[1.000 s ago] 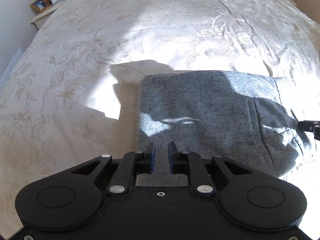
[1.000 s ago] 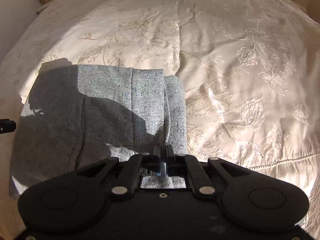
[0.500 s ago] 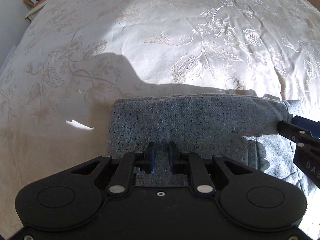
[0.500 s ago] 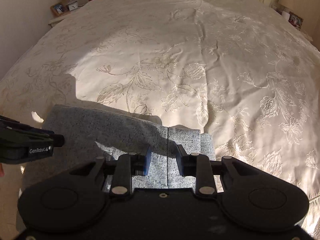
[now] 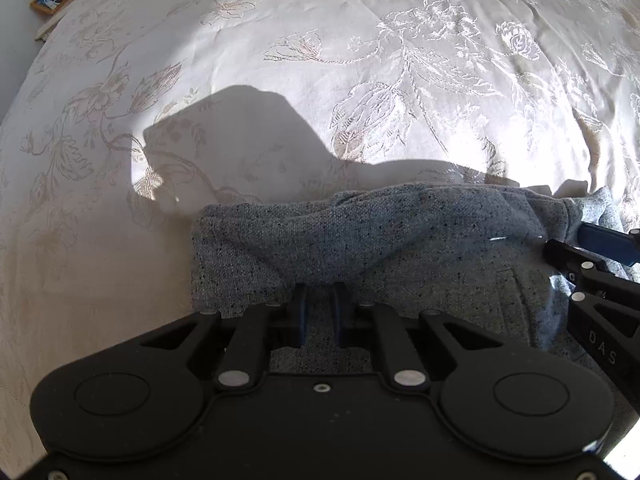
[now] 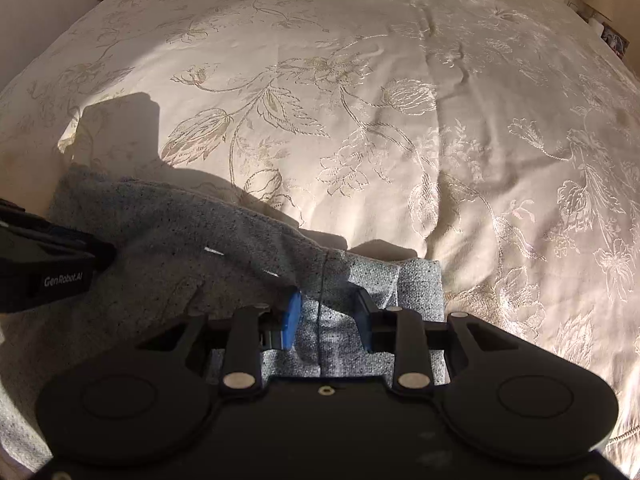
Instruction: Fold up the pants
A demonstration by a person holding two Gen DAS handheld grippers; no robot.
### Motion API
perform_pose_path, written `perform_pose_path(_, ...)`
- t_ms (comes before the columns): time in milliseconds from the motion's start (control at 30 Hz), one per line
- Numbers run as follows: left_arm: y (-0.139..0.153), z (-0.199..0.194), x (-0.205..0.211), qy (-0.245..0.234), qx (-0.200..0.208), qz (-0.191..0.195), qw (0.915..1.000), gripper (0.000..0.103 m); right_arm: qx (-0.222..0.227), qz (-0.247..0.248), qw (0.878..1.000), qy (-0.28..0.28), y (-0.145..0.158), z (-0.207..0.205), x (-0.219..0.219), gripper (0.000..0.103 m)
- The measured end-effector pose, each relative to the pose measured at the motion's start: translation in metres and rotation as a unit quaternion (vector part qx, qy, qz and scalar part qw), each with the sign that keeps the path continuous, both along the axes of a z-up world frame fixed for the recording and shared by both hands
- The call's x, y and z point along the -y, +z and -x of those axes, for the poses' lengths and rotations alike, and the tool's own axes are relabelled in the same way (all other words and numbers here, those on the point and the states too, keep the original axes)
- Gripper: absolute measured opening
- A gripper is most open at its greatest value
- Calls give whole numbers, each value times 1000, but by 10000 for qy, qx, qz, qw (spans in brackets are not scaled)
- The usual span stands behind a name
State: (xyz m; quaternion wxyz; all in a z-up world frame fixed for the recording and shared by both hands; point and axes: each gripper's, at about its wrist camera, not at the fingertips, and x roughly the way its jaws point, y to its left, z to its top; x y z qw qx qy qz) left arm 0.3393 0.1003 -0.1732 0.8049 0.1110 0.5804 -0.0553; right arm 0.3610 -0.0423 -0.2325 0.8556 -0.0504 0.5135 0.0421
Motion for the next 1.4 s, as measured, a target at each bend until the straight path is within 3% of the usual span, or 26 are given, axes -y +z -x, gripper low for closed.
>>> perform_pose_path(200, 7, 6, -4, -4, 96, 16, 10000, 17, 48, -150, 9999, -24, 2, 1, 5, 32)
perform_pose_path(300, 19, 12, -13, 37, 90, 132, 9999, 26, 24, -246, 9996, -112, 9, 3, 10, 34)
perform_pose_path(367, 25, 19, -23, 111, 64, 192, 9997, 31, 15, -229, 9997, -127, 15, 7, 12, 43)
perform_pose_path(467, 33, 33, -40, 251, 98, 248, 9993, 31, 19, -137, 9997, -206, 20, 19, 20, 50)
perform_pose_path(700, 26, 64, -74, 503, -65, 338, 9981, 31, -41, -80, 9970, -765, 19, 58, 52, 52)
perform_pose_path(833, 22, 70, -82, 559, 52, 390, 9977, 48, -237, -536, 9922, -1100, 10, 71, 74, 54)
perform_pose_path(1067, 8, 61, -102, 714, 31, 842, 9939, 64, -467, -1094, 9844, -1294, -1, 66, 89, 57)
perform_pose_path(1200, 2, 55, -114, 945, -12, 1259, 9875, 67, -595, -1300, 9805, -1351, -6, 55, 93, 57)
perform_pose_path(1400, -1, 49, -108, 1038, 43, 1431, 9842, 70, -609, -1452, 9795, -1257, -10, 48, 93, 56)
